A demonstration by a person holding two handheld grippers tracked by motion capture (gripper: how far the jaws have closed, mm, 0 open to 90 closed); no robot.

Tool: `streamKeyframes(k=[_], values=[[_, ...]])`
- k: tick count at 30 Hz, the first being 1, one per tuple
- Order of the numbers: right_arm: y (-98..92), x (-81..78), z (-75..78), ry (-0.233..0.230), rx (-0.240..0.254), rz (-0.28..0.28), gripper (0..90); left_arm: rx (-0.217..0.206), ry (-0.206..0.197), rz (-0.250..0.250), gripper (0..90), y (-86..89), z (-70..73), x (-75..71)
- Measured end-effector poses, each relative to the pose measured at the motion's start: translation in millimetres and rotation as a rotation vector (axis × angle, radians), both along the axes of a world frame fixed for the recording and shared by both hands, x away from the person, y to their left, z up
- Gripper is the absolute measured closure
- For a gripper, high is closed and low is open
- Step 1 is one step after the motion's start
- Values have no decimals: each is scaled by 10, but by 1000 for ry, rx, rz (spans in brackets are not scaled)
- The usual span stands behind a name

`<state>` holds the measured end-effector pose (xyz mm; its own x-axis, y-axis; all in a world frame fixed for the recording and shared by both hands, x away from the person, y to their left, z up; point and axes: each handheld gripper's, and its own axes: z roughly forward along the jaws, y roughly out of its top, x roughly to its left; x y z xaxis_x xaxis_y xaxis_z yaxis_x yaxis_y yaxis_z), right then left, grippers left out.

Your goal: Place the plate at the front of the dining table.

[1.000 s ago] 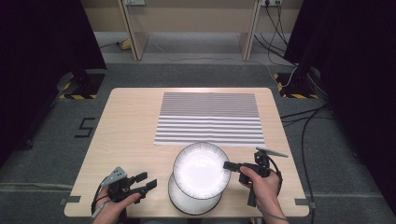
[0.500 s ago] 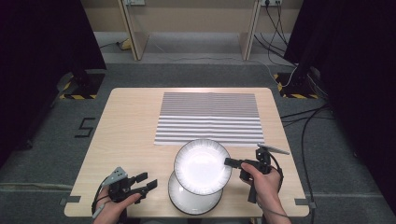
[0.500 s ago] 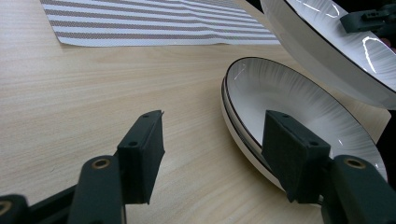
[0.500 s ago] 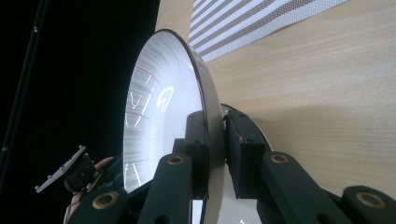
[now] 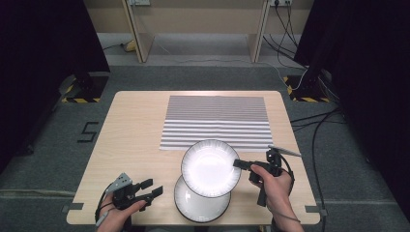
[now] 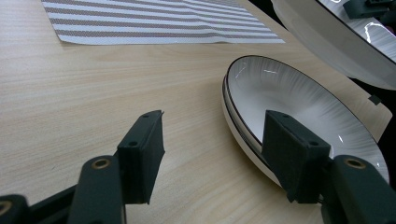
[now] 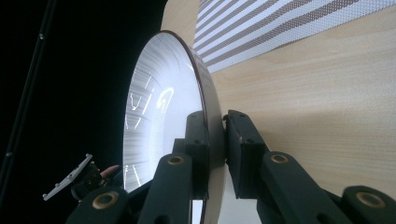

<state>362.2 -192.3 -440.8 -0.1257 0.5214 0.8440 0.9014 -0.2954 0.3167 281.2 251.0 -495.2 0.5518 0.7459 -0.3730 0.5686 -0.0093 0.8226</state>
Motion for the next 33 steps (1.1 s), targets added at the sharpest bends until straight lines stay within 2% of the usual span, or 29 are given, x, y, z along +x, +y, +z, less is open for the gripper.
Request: streamKeyframes(k=[33], values=[[-29,183,141,-18,0,-26,795,1,0,-5,382,-16,-6,-4]])
